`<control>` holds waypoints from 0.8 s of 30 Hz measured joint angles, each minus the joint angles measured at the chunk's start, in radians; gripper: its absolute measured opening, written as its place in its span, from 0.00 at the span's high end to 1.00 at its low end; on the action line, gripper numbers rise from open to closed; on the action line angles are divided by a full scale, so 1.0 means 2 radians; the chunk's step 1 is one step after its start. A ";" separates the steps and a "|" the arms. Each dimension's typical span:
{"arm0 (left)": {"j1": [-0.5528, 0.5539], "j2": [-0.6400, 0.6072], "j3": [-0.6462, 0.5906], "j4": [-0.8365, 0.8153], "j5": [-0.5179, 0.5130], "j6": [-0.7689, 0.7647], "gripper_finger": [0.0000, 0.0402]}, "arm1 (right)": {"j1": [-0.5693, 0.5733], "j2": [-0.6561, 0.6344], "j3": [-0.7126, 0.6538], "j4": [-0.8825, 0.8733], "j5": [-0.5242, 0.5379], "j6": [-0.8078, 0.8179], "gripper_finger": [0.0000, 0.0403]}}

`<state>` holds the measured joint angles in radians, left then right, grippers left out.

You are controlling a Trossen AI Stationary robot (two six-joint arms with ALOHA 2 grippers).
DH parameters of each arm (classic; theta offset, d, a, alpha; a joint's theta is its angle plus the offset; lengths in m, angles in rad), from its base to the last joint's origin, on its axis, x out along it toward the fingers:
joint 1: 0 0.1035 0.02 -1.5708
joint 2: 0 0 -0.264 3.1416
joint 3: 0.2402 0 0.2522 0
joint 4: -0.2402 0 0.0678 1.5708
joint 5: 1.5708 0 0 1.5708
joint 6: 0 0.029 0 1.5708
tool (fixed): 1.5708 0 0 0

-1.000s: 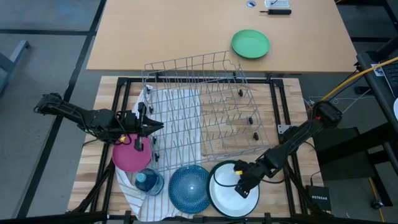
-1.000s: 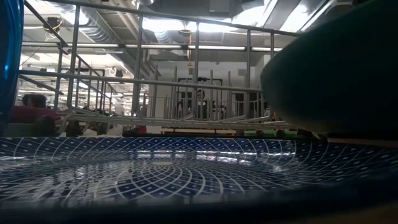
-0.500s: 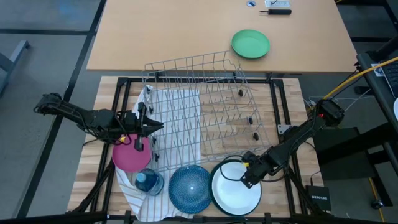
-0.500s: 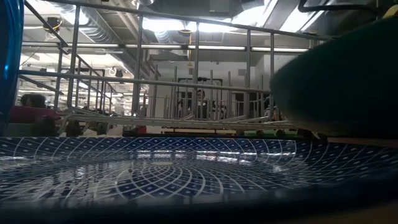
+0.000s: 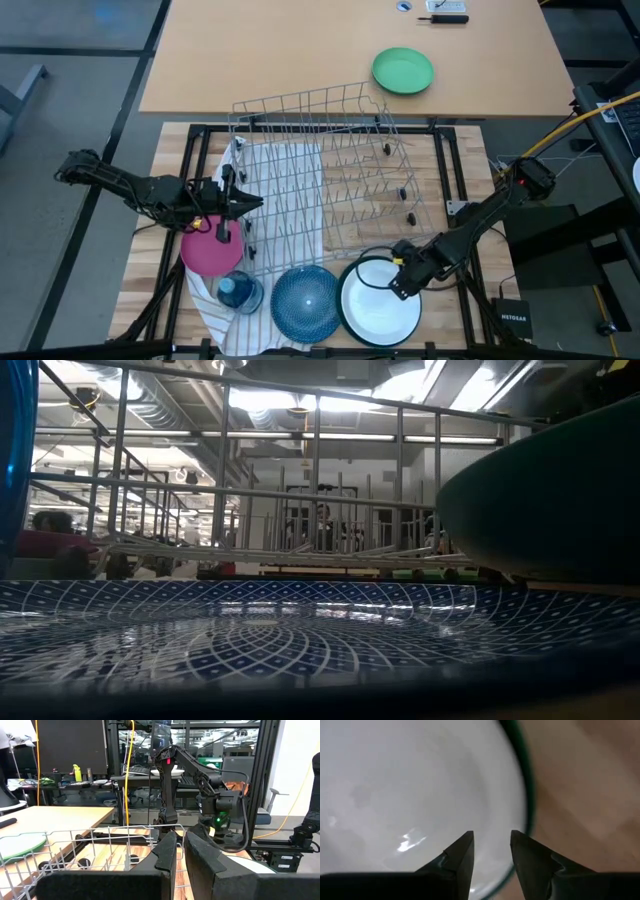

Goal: Sort dishes
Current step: Put the white plate into the dish rack

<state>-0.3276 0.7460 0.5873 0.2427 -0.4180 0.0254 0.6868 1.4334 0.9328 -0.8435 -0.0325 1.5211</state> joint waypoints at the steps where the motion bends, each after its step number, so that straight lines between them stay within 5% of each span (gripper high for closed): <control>1: 0.000 0.000 0.000 0.000 0.000 0.000 0.93 | 0.000 0.000 0.003 -0.013 0.002 0.000 0.67; 24: 0.000 0.000 0.000 0.000 0.000 0.000 0.93 | 0.000 0.005 -0.005 -0.010 0.013 0.002 0.67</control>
<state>-0.3275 0.7460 0.5873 0.2424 -0.4179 0.0254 0.6872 1.4425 0.9226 -0.8639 -0.0071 1.5246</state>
